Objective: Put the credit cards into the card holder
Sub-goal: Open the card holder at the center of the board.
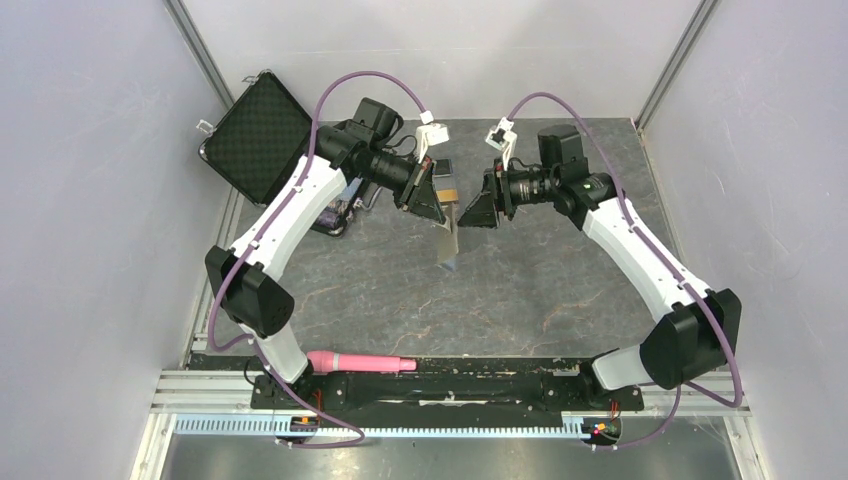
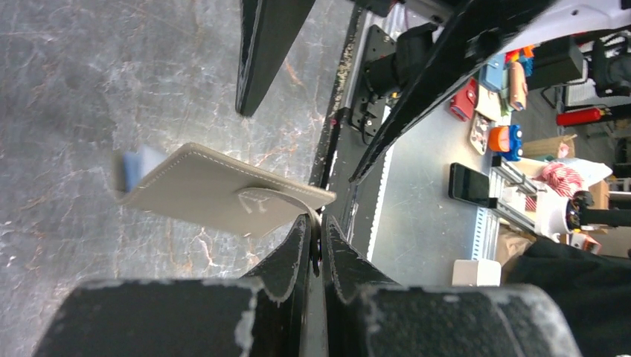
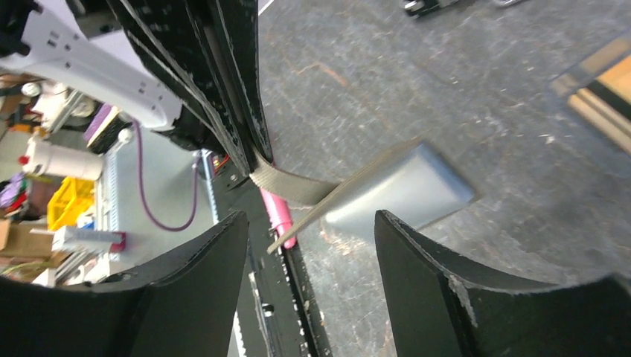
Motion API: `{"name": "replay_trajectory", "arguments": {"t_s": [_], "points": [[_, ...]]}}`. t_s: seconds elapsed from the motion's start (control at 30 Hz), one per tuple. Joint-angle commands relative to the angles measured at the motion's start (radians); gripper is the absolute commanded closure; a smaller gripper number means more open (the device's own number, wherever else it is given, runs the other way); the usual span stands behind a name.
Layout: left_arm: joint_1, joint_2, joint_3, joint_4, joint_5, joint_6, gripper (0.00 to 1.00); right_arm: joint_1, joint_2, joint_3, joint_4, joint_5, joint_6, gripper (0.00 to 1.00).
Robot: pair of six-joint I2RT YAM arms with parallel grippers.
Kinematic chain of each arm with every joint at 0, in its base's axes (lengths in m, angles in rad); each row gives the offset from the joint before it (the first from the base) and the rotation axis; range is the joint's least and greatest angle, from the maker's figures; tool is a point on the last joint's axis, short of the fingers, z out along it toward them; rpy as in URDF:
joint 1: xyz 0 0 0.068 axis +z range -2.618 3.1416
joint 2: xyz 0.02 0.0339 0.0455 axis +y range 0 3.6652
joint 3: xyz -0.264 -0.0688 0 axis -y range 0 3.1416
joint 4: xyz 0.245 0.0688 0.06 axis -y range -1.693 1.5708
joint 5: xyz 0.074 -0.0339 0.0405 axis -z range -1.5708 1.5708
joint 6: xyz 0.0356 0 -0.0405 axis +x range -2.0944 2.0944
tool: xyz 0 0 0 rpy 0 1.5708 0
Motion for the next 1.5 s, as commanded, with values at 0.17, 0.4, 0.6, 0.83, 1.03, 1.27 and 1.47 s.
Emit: {"name": "replay_trajectory", "arguments": {"t_s": [0.17, 0.4, 0.6, 0.83, 1.03, 1.27, 1.47], "points": [[0.004, 0.005, 0.050, 0.012, -0.120, -0.018, 0.98, -0.026, -0.019, 0.118, -0.025, 0.230, 0.001, 0.33], [0.005, -0.046, -0.005, 0.123, -0.122, -0.026, 0.98, -0.070, -0.033, 0.123, -0.024, 0.312, 0.016, 0.32], [0.010, -0.065, -0.024, 0.217, -0.134, -0.119, 0.98, -0.104, -0.034, 0.134, -0.024, 0.326, 0.015, 0.31], [0.012, -0.174, -0.169, 0.327, -0.136, 0.004, 0.98, -0.120, -0.039, 0.131, -0.027, 0.294, -0.012, 0.31], [0.011, -0.284, -0.279, 0.348, -0.165, 0.189, 0.98, -0.128, -0.052, 0.119, -0.031, 0.294, -0.039, 0.31], [0.010, -0.389, -0.427, 0.452, -0.136, 0.337, 0.98, -0.129, -0.069, 0.087, -0.019, 0.300, -0.041, 0.31], [-0.003, -0.334, -0.416, 0.379, -0.072, 0.437, 0.98, -0.128, -0.087, 0.063, -0.005, 0.294, -0.047, 0.30]]}}
